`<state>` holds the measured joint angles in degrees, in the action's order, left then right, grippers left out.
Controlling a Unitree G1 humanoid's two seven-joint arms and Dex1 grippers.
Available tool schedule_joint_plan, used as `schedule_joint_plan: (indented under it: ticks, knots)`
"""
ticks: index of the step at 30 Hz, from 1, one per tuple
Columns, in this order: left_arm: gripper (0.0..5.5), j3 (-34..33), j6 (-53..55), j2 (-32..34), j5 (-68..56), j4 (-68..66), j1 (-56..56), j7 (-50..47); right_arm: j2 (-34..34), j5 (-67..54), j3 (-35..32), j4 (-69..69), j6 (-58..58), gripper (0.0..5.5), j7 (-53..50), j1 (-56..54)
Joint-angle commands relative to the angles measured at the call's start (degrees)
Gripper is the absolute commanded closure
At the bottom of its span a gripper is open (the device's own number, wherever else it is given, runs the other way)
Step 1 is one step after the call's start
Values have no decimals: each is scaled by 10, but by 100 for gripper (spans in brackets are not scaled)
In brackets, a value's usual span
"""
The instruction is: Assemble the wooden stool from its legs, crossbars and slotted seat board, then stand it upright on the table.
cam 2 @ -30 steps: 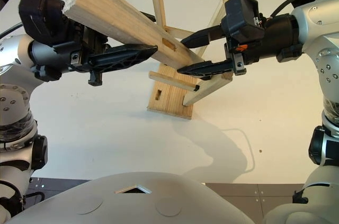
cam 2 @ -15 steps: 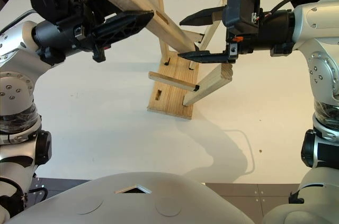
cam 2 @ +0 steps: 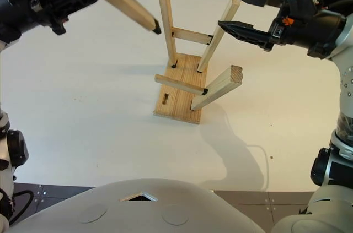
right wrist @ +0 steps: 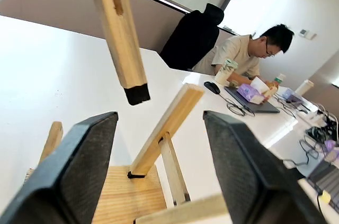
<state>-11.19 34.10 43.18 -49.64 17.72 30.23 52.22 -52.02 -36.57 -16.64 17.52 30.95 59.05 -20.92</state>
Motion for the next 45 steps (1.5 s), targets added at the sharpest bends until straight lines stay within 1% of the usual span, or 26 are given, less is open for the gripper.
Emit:
schedule_joint_plan:
  ticks: [1, 6, 10, 13, 15, 18, 24, 30, 34, 40, 45]
  knots:
    - [345, 5, -34, 21, 35, -10, -82, 70, -7, 18, -36, -17, -18, 255, -1, 64]
    - [345, 23, -94, -1, 95, -49, -141, 94, -5, 39, -36, -25, -40, 255, 0, 102]
    - [345, 34, -134, -35, 121, -51, -173, 84, -1, 51, -23, -29, -54, 255, 2, 116]
    - [345, 42, -185, -71, 146, -48, -193, 71, -1, 58, -16, -30, -59, 255, -1, 123]
    - [345, 49, -180, -77, 133, -39, -201, 86, 1, 62, -10, -30, -61, 255, -4, 125]
    - [345, 41, -161, -86, 92, -36, -198, 104, 4, 62, -4, -28, -60, 255, -9, 128]
    - [345, 65, -179, -97, 97, -43, -195, 134, 10, 64, 2, -20, -60, 255, -18, 141]
    - [345, 89, -208, -97, 129, -67, -202, 170, 12, 63, 7, -14, -57, 255, -23, 144]
    - [345, 114, -264, -86, 181, -94, -210, 204, 12, 62, 10, -12, -54, 255, -25, 143]
    - [345, 136, -263, -69, 185, -109, -203, 248, 12, 62, 11, -8, -54, 255, -29, 149]
    - [345, 153, -275, -40, 202, -123, -193, 281, 12, 63, 13, -4, -54, 255, -32, 152]
